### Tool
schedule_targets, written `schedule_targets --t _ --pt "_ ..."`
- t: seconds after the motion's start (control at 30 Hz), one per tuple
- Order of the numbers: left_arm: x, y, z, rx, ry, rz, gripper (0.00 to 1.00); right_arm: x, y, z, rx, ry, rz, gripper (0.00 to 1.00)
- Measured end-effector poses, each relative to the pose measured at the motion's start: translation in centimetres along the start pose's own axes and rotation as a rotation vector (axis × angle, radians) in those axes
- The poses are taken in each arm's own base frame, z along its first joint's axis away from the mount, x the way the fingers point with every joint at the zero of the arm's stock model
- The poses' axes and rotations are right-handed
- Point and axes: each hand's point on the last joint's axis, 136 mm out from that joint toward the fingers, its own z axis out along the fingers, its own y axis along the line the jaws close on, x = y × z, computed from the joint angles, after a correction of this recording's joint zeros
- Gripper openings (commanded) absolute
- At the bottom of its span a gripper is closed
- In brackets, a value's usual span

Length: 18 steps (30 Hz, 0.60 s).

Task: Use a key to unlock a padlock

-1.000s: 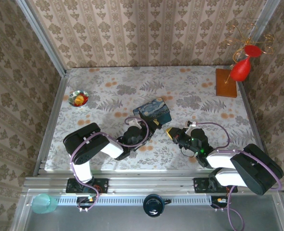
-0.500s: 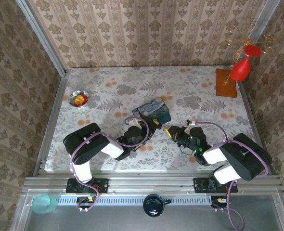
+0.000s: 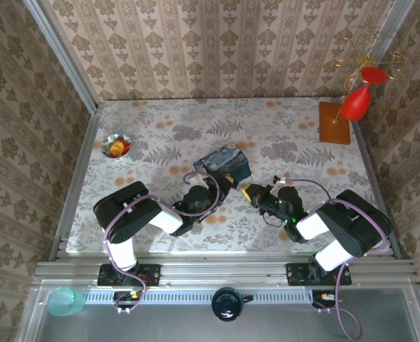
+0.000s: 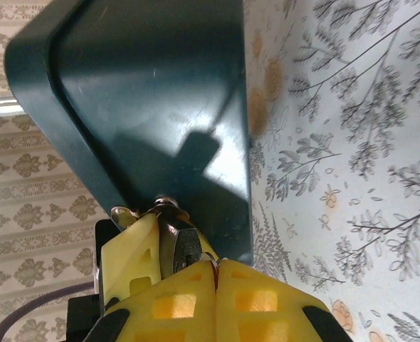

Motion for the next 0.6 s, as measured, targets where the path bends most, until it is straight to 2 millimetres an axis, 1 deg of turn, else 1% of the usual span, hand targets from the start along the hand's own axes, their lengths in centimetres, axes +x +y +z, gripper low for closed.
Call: schedule_targets --t 0.1,0.4,0.43,0.53,0.6 --pt "-0.08 -0.21 0.1 0.005 -0.003 -0.006 0.0 0.15 0.49 0.29 -0.011 0.001 -0.006 0.0" --pt "-0.2 -0.19 0.1 0.004 -0.009 -0.008 0.0 0.14 0.4 0.41 -0.004 0.0 -0.026 0.0" --pt "-0.22 -0.13 0.09 0.002 -0.01 -0.007 0.0 0.13 0.28 0.47 0.004 0.001 -0.034 0.03" --pt "-0.45 0.29 -0.06 -0.008 -0.014 -0.007 0.0 0.31 0.12 0.76 0.03 0.012 -0.072 0.21" --pt "-0.23 0.47 -0.13 -0.012 -0.002 -0.006 0.0 0.83 -0.1 1.01 0.062 0.04 -0.115 0.34"
